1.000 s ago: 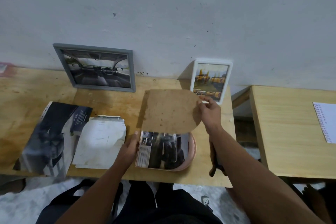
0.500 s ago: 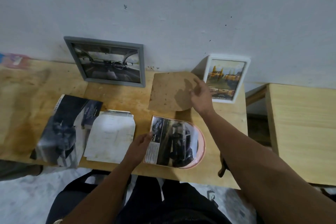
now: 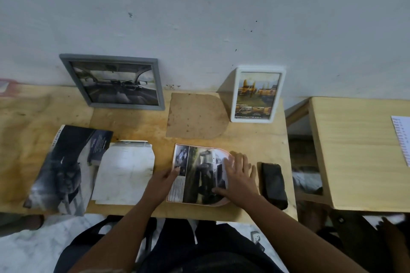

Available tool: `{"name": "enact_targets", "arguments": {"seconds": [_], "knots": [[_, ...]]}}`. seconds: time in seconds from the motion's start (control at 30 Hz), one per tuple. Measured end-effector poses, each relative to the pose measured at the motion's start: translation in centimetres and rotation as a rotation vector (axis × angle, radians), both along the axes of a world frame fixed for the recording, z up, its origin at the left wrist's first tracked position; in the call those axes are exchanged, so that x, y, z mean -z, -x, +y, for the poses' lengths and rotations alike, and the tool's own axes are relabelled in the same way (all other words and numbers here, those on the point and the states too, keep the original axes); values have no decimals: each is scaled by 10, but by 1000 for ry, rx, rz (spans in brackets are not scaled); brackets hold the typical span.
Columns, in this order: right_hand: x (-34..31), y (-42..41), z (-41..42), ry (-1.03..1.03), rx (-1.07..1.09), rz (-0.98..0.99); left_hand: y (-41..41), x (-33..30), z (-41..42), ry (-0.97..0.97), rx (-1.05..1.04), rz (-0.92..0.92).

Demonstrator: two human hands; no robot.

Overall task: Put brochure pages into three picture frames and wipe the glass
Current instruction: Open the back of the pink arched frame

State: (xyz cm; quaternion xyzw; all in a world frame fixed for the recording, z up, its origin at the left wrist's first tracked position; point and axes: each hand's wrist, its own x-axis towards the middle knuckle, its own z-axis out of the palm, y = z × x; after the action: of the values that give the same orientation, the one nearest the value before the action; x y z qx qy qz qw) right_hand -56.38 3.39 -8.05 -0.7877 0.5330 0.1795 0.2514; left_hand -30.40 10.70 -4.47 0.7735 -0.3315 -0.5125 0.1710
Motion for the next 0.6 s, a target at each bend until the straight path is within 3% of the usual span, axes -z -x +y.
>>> {"name": "enact_targets", "arguments": {"seconds": [0.33,0.6], "knots": [[-4,7,13,-34,68,48,-4,4,5,38,146,-45],[-1,8,23,52,45,70,-7,21,13,-11,220,-144]]}}
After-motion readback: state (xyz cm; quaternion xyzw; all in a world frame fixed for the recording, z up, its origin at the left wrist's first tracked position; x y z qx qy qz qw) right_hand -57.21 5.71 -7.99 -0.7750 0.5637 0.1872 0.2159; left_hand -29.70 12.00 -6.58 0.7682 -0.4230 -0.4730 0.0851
